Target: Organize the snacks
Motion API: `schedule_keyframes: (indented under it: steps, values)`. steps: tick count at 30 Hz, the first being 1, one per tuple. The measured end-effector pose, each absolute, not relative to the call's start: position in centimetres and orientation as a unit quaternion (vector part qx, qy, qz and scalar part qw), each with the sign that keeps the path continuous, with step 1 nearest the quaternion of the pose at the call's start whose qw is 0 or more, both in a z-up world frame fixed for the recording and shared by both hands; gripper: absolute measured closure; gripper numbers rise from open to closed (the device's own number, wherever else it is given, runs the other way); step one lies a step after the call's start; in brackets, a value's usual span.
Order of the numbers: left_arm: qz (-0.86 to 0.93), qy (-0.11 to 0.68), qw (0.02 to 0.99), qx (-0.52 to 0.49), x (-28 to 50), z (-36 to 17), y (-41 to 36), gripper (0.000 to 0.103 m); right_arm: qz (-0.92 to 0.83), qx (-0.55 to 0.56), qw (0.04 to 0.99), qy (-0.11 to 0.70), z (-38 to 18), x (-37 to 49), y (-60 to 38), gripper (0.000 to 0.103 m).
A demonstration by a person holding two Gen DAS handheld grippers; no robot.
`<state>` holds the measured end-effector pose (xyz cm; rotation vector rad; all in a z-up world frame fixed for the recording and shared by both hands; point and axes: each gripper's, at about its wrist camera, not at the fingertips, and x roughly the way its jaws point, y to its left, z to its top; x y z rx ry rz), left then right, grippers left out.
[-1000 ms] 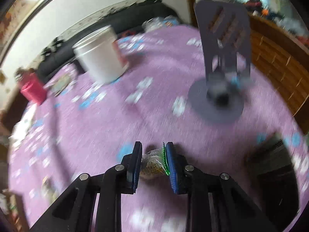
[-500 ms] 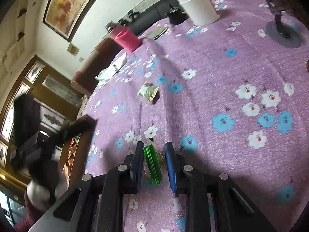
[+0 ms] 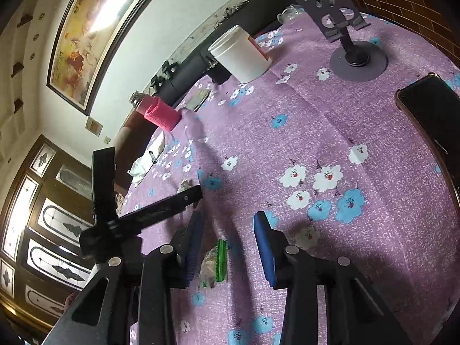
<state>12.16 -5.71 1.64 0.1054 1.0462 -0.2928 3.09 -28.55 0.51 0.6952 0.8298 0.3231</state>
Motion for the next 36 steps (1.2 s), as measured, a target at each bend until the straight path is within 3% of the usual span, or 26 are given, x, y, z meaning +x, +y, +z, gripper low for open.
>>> schedule_keyframes:
  steps: [12, 15, 21, 29, 36]
  values:
    - [-0.168, 0.483, 0.859, -0.023, 2.9, 4.6, 2.3, 0.068, 0.248, 0.298, 0.836, 0.389, 0.9, 3.5, -24.8, 0.064]
    - [-0.171, 0.478, 0.861, -0.022, -0.2, 4.7, 3.8, 0.068, 0.259, 0.268, 0.835, 0.404, 0.3, 3.8, -23.1, 0.059]
    - [-0.17, 0.472, 0.865, -0.028, -4.6, 3.9, 6.1, 0.067, 0.369, 0.287, 0.762, 0.449, -1.6, 4.0, -19.7, 0.059]
    - [-0.176, 0.478, 0.858, -0.059, -6.5, 2.5, 8.8, 0.067, 0.223, 0.236, 0.842, 0.431, 1.1, -0.3, -20.3, 0.058]
    - [-0.19, 0.473, 0.858, -0.066, -7.0, 2.0, 8.8, 0.067, 0.178, 0.19, 0.845, 0.466, 1.2, -2.2, -17.8, 0.057]
